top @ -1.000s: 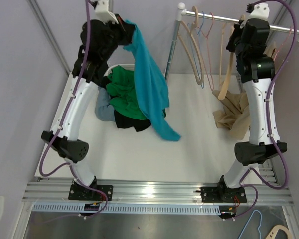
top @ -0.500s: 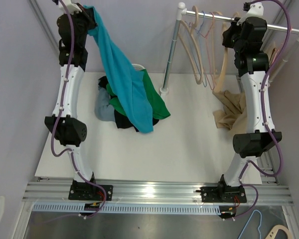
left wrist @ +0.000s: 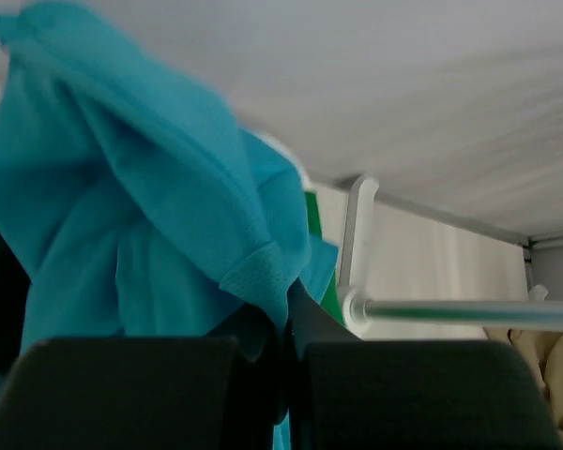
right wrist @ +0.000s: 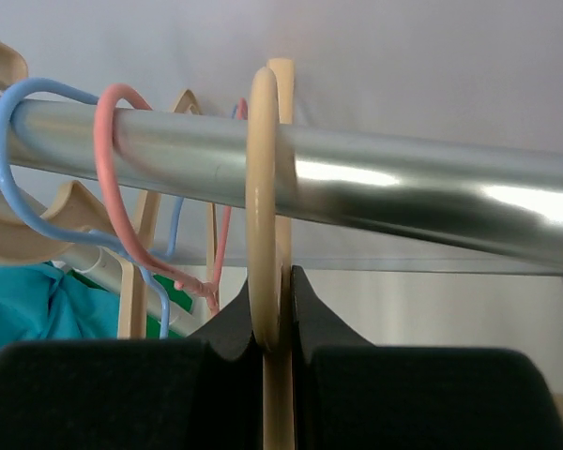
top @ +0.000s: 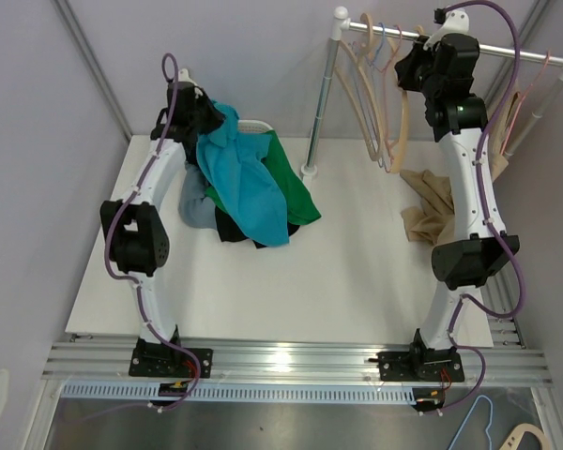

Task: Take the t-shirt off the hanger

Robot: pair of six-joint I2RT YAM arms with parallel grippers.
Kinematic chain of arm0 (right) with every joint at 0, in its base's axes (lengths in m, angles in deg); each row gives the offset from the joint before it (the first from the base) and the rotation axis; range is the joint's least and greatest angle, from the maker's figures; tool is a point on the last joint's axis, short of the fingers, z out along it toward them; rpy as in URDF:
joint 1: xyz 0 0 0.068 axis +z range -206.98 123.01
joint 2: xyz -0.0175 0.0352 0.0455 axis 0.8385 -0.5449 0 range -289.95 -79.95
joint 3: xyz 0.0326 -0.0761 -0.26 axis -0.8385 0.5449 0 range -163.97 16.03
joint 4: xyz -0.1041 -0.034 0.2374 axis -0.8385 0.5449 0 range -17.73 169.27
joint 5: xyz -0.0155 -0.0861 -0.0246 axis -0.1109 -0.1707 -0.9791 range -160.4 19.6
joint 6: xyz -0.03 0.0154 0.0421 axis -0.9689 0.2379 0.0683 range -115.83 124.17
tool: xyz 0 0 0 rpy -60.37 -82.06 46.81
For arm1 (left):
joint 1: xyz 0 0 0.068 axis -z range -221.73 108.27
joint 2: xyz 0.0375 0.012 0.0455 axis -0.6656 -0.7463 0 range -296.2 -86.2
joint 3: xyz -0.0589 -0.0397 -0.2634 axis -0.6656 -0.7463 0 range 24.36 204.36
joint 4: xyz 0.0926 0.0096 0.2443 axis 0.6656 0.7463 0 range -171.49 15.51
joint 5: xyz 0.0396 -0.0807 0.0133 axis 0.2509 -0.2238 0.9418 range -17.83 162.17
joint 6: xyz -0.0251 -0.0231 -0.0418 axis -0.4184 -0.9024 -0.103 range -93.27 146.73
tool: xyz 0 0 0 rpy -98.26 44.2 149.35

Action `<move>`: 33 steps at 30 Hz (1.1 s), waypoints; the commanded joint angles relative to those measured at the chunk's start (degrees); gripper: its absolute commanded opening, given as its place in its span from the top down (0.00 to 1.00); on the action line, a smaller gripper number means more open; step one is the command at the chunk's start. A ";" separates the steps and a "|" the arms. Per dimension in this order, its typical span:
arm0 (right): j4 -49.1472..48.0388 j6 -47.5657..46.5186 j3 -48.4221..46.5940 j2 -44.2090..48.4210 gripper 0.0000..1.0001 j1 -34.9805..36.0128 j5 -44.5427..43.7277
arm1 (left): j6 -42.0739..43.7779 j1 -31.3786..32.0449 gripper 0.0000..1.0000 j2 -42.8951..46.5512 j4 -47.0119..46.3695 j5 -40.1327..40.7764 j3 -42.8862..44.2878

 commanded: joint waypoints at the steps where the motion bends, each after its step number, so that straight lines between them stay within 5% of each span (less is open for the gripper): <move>1: 2.10 0.59 -4.20 -1.16 1.00 0.29 2.06 | -5.87 0.59 0.99 7.02 4.22 -0.93 -4.77; 5: 2.37 0.33 -4.12 -0.72 1.00 0.38 1.97 | -5.52 1.56 0.98 10.53 0.45 -1.46 -13.57; 6: 2.71 0.41 -4.21 -0.46 0.99 0.38 2.15 | -5.17 1.56 0.83 10.97 -0.34 -2.68 -15.07; 7: 2.98 0.41 -4.38 -0.20 0.80 0.46 1.80 | -4.91 1.56 0.71 11.41 -0.44 -3.04 -15.44; 8: 3.50 0.33 -4.38 0.07 0.72 0.38 1.19 | -4.47 1.56 0.54 12.20 -0.52 -3.39 -16.40; 9: 3.94 0.32 -4.38 1.20 0.66 0.46 0.49 | -4.46 1.65 0.01 12.82 -0.44 -3.31 -16.75; 10: 4.30 -0.20 -4.38 1.82 0.56 0.38 -1.09 | -3.42 1.74 0.01 14.39 -0.52 -3.22 -16.85; 12: 6.14 -0.47 -4.56 4.19 0.53 0.11 -4.78 | -1.57 2.79 0.01 16.33 0.17 -0.44 -16.94; 13: 8.23 0.23 -5.08 5.85 0.39 -0.84 -5.66 | 0.44 4.01 0.00 18.17 2.44 3.16 -15.11; 17: 17.72 2.88 -8.16 8.85 0.26 -3.57 -5.83 | 3.88 6.56 0.01 21.34 9.21 9.78 -12.02; 24: 24.24 1.29 -0.52 19.23 0.16 -4.62 -17.51 | 6.43 8.50 0.00 31.18 11.42 13.21 -14.21; 33: 29.00 1.55 0.28 21.87 0.17 -9.11 -26.77 | 8.89 14.21 0.00 37.08 7.66 11.57 -18.95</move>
